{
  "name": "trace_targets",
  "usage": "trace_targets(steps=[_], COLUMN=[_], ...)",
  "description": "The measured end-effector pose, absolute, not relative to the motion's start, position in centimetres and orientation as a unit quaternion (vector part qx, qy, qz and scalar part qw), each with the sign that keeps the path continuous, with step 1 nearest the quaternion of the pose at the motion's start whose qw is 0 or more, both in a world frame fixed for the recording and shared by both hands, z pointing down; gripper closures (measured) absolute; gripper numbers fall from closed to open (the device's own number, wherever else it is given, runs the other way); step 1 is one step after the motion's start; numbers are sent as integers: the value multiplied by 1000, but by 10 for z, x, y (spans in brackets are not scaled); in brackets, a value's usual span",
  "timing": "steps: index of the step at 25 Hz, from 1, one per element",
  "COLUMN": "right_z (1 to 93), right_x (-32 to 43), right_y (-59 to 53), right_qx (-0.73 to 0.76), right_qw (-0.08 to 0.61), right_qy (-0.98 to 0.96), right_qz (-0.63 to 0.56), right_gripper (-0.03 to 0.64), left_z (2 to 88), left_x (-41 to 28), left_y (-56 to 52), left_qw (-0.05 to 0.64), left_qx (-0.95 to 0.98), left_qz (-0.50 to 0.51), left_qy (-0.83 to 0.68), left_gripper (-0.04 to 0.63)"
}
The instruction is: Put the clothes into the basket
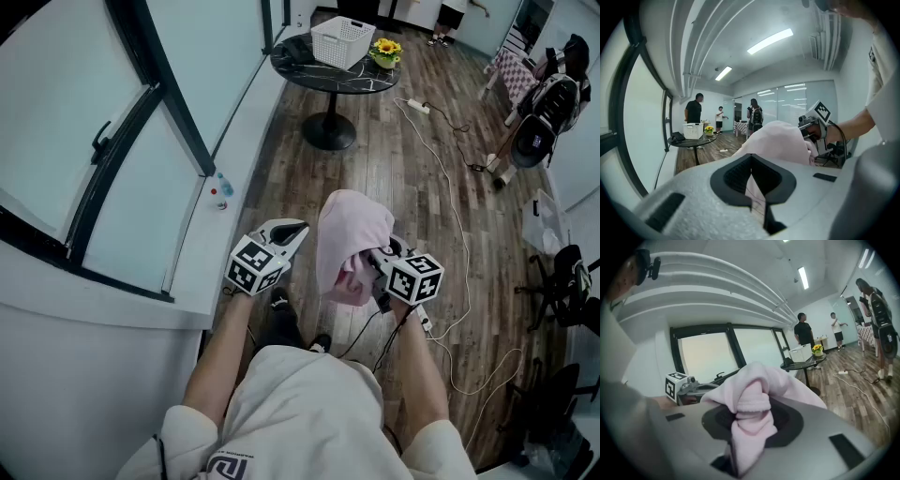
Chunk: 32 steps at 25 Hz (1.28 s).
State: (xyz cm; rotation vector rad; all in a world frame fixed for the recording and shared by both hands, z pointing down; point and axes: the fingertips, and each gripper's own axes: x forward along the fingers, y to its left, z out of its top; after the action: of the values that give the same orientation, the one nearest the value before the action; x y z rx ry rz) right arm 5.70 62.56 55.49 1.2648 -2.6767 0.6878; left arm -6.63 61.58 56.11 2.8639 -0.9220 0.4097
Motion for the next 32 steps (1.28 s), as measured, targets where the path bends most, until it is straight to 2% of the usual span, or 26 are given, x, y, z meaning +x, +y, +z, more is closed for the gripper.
trace_targets(steps=[13, 17, 32], right_z=[563, 560, 536], right_x=[55, 53, 41], right_y=[606, 592, 465], right_qx=[417, 419, 463], right_qw=[66, 53, 3], right_qy=[-878, -877, -854], right_qz=[227, 229, 236], right_gripper=[494, 494, 494], left_z=[568, 566, 562], left_x=[-73, -83, -154], left_y=[591, 572, 422], left_qw=[55, 57, 69], left_qx=[941, 941, 946], left_qz=[140, 138, 130], left_qy=[-303, -304, -290], left_gripper=[580, 580, 580])
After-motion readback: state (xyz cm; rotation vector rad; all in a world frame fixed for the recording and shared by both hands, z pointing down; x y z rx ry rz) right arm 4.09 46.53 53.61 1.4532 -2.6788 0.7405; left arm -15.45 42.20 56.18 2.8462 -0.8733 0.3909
